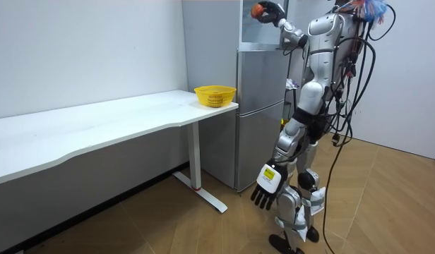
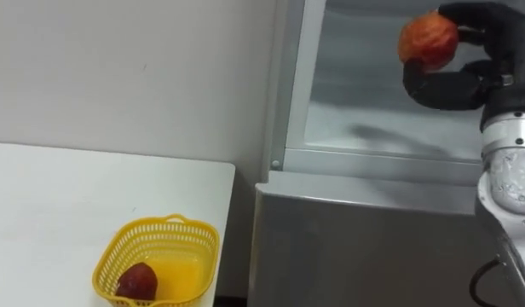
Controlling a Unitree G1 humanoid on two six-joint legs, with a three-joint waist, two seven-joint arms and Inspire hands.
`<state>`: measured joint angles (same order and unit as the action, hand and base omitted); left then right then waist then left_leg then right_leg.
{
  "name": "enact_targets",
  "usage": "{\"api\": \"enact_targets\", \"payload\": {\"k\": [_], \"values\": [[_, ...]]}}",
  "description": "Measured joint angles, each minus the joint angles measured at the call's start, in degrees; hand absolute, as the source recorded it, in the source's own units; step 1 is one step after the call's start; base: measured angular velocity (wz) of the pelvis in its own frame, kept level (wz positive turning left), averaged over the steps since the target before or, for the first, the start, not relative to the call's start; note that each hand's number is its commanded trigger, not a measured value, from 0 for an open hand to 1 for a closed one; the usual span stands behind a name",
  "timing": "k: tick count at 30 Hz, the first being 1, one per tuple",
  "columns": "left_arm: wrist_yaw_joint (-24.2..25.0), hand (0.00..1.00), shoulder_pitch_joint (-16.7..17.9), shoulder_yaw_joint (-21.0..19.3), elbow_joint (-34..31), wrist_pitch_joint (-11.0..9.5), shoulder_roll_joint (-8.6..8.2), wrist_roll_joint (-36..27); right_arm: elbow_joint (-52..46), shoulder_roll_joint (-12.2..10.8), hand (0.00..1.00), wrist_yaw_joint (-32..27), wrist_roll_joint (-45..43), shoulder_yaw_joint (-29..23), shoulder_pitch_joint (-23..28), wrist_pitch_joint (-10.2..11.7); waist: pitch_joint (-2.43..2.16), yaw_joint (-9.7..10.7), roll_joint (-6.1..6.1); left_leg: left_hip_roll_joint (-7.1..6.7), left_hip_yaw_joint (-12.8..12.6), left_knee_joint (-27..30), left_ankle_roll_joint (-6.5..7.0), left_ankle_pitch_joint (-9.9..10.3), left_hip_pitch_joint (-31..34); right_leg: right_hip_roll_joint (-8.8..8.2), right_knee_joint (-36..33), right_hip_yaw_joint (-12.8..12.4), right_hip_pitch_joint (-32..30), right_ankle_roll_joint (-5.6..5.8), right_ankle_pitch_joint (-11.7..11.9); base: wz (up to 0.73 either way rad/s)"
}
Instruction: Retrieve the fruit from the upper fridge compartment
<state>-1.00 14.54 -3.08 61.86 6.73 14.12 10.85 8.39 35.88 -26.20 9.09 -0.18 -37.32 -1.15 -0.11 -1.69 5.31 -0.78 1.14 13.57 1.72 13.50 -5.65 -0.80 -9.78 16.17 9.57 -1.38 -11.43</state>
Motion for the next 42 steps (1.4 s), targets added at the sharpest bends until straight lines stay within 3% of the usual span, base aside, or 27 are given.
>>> {"api": "enact_targets", "payload": {"k": [4,9,13,15,18,22,32,38,42], "values": [[-0.1,0.00,-0.4,1.4,0.1,-0.4,-0.04,0.0,-6.0,-0.2,1.00,-2.9,-3.1,-0.1,2.8,0.7,0.17,0.0,-0.35,-0.01,-0.3,0.0,0.01,0.0,-0.1,0.01,0.0,-0.4,0.1,0.00,0.0,0.00],[-0.8,0.00,-0.6,2.6,0.1,-0.8,-0.13,-0.3,-16.8,-2.7,1.00,-5.6,-9.1,-0.1,7.0,1.9,-0.25,0.1,-1.33,0.02,-0.3,-0.8,0.01,0.0,-0.1,0.02,0.0,-0.4,-0.2,0.00,0.0,0.00],[-1.2,0.00,-0.7,3.8,0.5,-2.4,-0.15,-1.9,-23.4,-4.1,1.00,-7.3,-14.3,-0.1,10.5,3.1,-0.23,-0.1,-1.46,0.01,-0.5,-0.4,0.00,0.0,-0.2,0.00,0.0,-0.6,-0.2,0.00,0.0,-0.03],[-1.2,0.00,-1.4,4.0,2.6,-3.3,-0.32,-3.0,-26.3,-6.3,1.00,-8.1,-19.2,-0.1,12.0,5.1,-0.11,-0.1,-1.52,0.01,-0.7,-0.2,0.00,0.0,-0.2,0.12,0.0,-0.7,-0.2,0.00,0.0,-0.05],[-1.0,0.00,-2.5,4.6,4.2,-3.5,-0.36,-3.7,-28.4,-7.7,1.00,-8.3,-23.4,-0.1,13.9,7.0,0.20,-0.2,-1.87,0.04,-0.9,-0.1,0.02,0.0,-0.2,0.06,-0.1,-1.2,-0.3,0.00,0.0,-0.04],[-0.6,0.00,-2.7,6.1,4.7,-3.5,-0.34,-4.0,-30.1,-9.9,1.00,-7.4,-27.0,0.9,14.8,8.1,0.52,-0.2,-2.37,0.06,-1.0,-0.5,0.09,0.1,-0.1,0.08,-0.3,-1.9,-0.7,0.00,0.0,-0.06],[0.6,0.00,-2.9,9.0,6.0,-5.0,-0.91,-4.0,-31.3,-13.9,1.00,-1.7,-29.5,4.4,18.6,11.1,0.46,-0.6,-2.52,0.08,-1.9,-1.0,0.10,0.1,-0.3,0.17,-0.9,-2.1,-1.2,0.00,0.0,-0.03],[1.1,0.00,-5.0,9.0,8.1,-5.9,-1.25,-4.0,-32.0,-13.6,1.00,1.3,-33.8,10.3,18.9,11.3,0.35,-2.5,-2.11,0.14,-2.2,-1.4,0.08,0.0,-0.9,0.06,-0.8,-1.9,-1.2,0.00,0.0,-0.06],[1.7,0.00,-7.2,9.0,10.1,-6.9,-1.24,-4.0,-32.0,-13.6,1.00,3.3,-34.5,13.5,18.9,12.7,0.55,-3.8,-1.48,0.15,-2.0,-1.5,0.09,0.0,-0.8,0.10,-0.8,-1.9,-1.3,0.00,0.0,0.02]]}}
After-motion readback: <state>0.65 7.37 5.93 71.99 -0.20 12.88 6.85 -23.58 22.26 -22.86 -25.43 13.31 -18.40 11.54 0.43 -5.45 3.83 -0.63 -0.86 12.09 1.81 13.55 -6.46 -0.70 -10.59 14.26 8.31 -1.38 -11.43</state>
